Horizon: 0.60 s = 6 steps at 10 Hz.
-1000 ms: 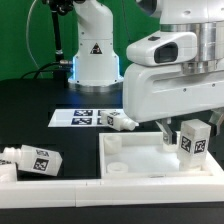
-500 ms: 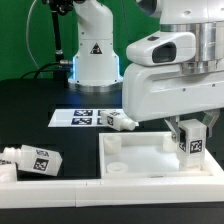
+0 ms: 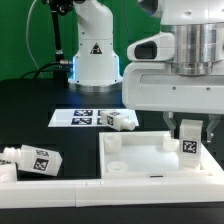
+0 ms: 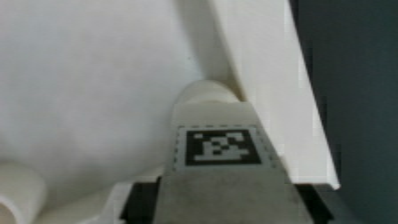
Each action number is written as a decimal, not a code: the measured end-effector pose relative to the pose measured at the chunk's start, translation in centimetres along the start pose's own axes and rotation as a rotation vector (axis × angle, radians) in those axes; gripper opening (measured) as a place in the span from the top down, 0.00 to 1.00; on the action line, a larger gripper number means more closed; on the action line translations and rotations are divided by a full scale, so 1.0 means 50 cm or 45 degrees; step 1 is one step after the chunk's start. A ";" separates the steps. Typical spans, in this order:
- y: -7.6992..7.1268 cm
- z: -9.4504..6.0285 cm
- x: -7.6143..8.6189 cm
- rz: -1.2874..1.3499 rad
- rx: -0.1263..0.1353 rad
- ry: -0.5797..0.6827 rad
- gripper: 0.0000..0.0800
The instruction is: Assemble one leg
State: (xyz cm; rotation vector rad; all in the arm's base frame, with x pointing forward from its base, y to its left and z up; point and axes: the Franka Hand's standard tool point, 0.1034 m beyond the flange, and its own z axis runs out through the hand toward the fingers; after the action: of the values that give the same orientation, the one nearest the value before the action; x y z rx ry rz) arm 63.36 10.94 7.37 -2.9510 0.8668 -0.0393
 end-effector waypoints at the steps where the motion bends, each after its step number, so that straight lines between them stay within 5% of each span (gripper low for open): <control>1: 0.000 0.000 0.000 0.079 0.002 0.001 0.64; 5: 0.001 0.000 0.001 0.356 0.012 -0.008 0.64; 6: -0.002 0.000 -0.006 0.675 0.023 -0.031 0.64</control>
Offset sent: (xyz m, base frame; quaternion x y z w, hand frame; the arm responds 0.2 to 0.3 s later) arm 0.0000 0.0000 0.0000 0.0000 0.0000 0.1938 0.9810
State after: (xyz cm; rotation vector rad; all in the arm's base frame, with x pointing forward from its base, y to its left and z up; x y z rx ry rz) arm 63.13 11.18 7.35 -2.5979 1.5939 0.0159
